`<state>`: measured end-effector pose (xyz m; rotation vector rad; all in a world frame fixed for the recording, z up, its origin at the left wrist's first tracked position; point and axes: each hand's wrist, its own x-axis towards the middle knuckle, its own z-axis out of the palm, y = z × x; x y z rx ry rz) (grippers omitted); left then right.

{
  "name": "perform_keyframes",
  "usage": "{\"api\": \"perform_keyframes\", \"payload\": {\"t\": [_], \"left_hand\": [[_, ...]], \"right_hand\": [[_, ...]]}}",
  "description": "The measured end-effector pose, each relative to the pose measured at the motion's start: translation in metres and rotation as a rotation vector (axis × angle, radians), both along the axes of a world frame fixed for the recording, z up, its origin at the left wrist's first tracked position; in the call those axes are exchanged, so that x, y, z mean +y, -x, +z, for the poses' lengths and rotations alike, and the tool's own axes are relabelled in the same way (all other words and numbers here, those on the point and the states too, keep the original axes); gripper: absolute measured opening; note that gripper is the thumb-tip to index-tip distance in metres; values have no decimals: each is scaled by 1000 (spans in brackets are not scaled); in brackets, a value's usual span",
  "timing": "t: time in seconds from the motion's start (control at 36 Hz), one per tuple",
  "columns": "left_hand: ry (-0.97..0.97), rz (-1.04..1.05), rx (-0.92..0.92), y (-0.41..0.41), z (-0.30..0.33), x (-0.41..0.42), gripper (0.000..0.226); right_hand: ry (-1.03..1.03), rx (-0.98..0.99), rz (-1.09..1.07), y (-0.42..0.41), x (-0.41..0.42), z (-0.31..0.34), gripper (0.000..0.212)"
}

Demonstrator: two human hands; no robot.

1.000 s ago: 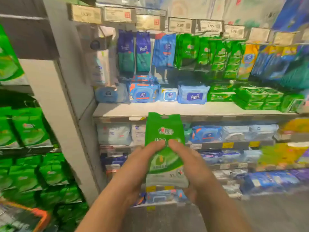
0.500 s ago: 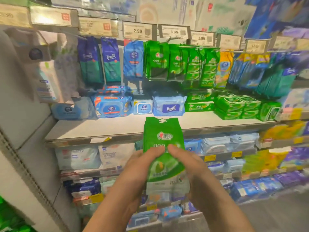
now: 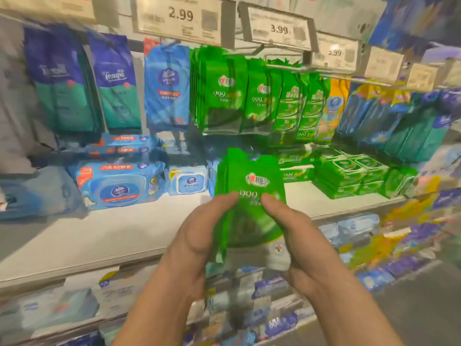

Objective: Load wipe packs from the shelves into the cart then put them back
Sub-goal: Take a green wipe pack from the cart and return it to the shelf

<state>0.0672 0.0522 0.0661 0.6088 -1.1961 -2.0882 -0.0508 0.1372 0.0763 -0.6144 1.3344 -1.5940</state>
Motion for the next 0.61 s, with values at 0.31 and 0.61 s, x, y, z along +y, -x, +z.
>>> {"api": "perform_keyframes", "payload": {"t": [0.31, 0.61], "left_hand": [[-116, -79, 99, 59, -10, -35, 63], [-36, 167, 123, 120, -3, -42, 61]], "right_hand": [[42, 57, -3, 53, -40, 13, 50], [195, 373, 77, 117, -52, 24, 37]]}}
